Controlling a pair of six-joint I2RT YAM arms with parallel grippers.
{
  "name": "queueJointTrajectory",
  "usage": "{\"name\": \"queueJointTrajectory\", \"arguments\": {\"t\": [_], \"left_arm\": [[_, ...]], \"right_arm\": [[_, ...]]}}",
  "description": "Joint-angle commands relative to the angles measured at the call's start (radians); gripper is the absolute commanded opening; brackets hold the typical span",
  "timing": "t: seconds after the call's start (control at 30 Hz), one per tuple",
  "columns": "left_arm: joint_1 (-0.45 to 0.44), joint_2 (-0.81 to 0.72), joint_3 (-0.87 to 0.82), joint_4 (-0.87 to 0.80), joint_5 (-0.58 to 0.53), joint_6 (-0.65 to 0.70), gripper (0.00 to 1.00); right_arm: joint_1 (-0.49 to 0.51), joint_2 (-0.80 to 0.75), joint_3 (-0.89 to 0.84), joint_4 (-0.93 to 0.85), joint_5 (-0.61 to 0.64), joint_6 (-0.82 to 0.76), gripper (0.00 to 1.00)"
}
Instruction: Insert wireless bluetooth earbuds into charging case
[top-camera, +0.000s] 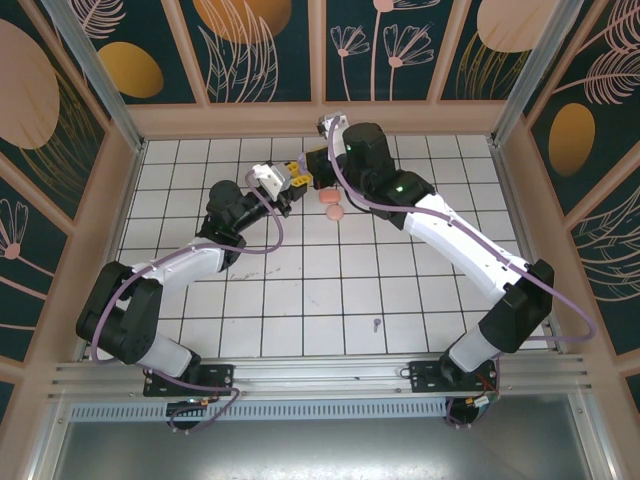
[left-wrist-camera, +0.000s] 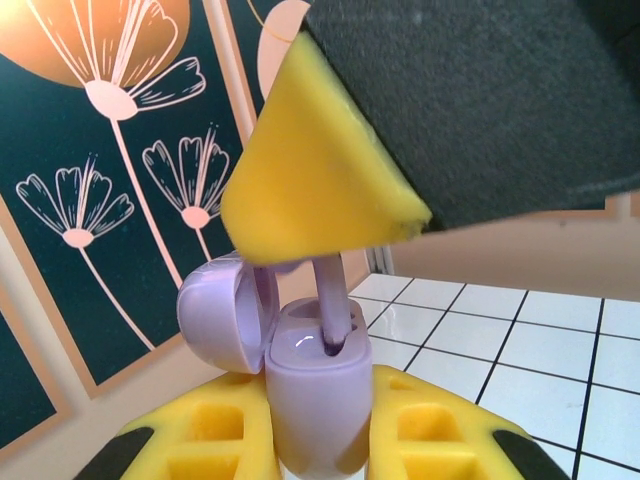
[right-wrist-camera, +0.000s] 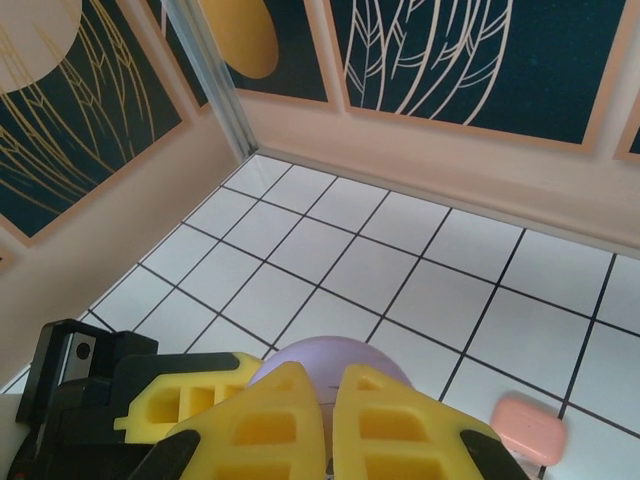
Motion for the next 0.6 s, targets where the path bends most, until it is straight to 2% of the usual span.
{"name": "queueJointTrajectory", "arguments": {"t": [0.0,0.23,0.57], "left_arm": [[-0.004,-0.022,0.031,0.048,0.015,0.017,0.00],[-0.004,-0.027,0.033,0.047,0.015,0.019,0.00],[-0.004,-0.018,0.039,0.041,0.022,0.014,0.00]], "right_arm": [[0.012,0.006,-0.021,-0.013,-0.008,0.006,0.02],[0.012,0.002,-0.049,-0.021,-0.005,-0.012,0.02],[0.059,0.059,0.017,-0.093,-0.030,-0.182,0.03]]}}
